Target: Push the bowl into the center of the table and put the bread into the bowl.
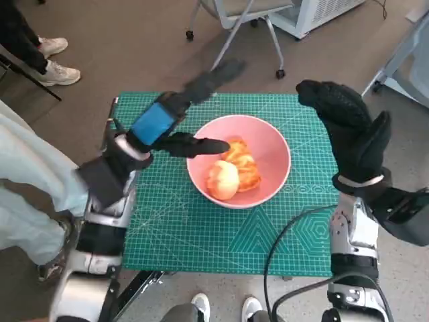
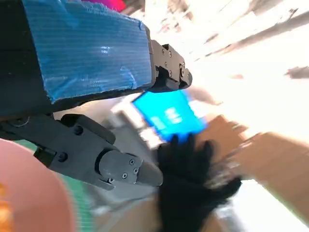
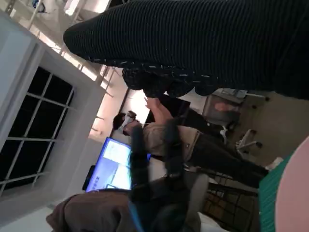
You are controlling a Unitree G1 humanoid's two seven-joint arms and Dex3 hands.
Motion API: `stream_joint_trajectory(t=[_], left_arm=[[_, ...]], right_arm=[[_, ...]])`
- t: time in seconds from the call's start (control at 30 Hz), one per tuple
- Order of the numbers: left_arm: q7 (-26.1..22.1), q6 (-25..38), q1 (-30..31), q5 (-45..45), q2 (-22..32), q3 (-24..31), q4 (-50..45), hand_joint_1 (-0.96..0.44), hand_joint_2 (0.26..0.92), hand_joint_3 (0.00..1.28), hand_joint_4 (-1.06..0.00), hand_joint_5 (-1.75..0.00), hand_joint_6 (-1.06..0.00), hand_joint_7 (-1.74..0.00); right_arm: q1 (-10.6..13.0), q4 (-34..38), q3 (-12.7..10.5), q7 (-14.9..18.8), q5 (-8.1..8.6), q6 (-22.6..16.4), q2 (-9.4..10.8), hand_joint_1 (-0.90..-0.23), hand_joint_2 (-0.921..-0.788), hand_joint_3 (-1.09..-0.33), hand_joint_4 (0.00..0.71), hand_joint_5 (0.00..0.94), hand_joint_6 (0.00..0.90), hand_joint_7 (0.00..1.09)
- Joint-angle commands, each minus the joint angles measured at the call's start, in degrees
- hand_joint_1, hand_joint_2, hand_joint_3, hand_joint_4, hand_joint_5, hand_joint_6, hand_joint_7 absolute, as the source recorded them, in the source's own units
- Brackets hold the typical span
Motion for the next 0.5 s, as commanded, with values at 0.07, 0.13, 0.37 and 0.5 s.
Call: stream_joint_trajectory(t=[0.07, 0.13, 0.37, 0.5], left_arm=[[-0.2, 0.6, 2.7, -5.5, -1.9, 3.3, -3.7, -0.67, 0.921, 0.41, -0.08, -0.02, -0.24, -0.02], [0.0, 0.9, 3.5, -7.7, -3.4, 4.0, -4.7, -0.68, 0.921, 0.42, -0.08, -0.02, -0.24, -0.03], [0.8, -0.5, 4.9, -10.6, -7.8, 5.4, -5.7, -0.67, 0.921, 0.41, -0.10, -0.02, -0.26, -0.05], [1.2, -2.7, 4.8, -8.9, -9.1, 5.9, -4.8, -0.67, 0.921, 0.43, -0.10, -0.02, -0.25, -0.05]], right_arm=[[-0.6, -1.2, 0.6, -1.5, -1.18, 1.7, 0.0, -0.677, -0.921, -0.715, 0.179, 0.001, 0.035, 0.51], [-0.8, -1.8, 0.7, -1.9, -1.46, 2.2, 0.0, -0.679, -0.921, -0.718, 0.180, 0.002, 0.033, 0.52], [-1.3, -4.7, 1.6, -4.3, -3.04, 3.5, 0.2, -0.681, -0.921, -0.722, 0.181, 0.002, 0.024, 0.54], [-1.6, -5.4, 1.8, -5.0, -3.35, 3.7, 0.2, -0.683, -0.921, -0.723, 0.181, 0.002, 0.022, 0.54]])
